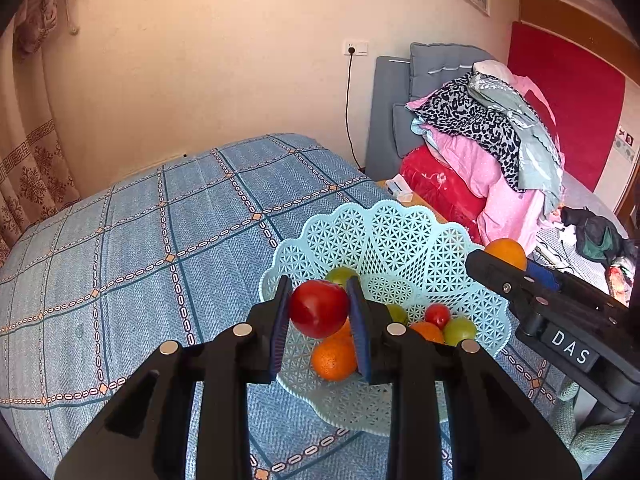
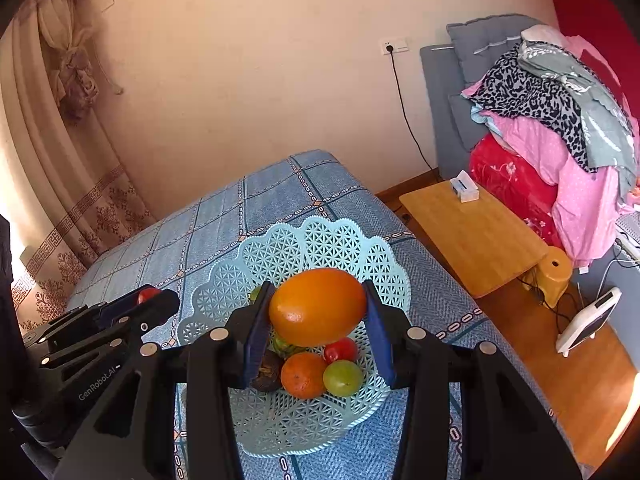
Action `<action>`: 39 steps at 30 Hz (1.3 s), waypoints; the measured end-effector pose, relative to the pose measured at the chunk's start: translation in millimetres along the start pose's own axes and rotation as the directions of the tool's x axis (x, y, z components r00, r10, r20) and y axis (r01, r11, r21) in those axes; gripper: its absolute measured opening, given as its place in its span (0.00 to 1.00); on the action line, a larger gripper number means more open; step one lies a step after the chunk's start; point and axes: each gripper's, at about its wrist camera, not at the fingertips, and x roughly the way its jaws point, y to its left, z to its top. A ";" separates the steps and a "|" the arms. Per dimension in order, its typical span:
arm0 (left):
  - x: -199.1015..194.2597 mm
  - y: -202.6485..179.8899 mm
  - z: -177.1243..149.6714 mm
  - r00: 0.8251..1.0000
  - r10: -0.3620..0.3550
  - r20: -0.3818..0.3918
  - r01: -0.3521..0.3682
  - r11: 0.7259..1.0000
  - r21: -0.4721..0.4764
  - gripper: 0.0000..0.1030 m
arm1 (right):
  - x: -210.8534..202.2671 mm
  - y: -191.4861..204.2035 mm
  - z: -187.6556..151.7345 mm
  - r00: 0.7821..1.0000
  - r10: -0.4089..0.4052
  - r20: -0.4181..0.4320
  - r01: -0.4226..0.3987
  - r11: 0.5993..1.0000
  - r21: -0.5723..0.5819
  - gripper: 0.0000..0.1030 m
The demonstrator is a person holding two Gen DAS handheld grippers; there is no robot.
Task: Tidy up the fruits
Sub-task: 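Carry the red tomato and orange over the blue basket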
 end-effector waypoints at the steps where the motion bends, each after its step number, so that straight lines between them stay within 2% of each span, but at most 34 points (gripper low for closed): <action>1: 0.2 -1.2 0.9 1.000 -0.004 0.001 0.004 1.000 0.000 0.28 | 0.6 -0.6 0.0 1.000 -0.001 -0.001 0.001 1.000 0.000 0.43; 9: 12.8 0.5 -6.9 1.000 -0.019 -0.019 0.019 1.000 -0.003 0.28 | 5.0 3.0 -3.3 0.999 -0.052 0.008 0.053 0.998 -0.037 0.43; 30: 49.2 9.0 -20.9 0.997 -0.041 -0.068 0.040 0.999 -0.013 0.28 | 24.9 6.8 -11.8 0.997 -0.073 -0.033 0.071 0.995 -0.063 0.43; 39: 53.7 11.9 -22.2 0.997 -0.031 -0.065 0.030 0.999 -0.014 0.28 | 30.1 9.0 -15.6 0.996 -0.075 -0.049 0.071 0.995 -0.071 0.43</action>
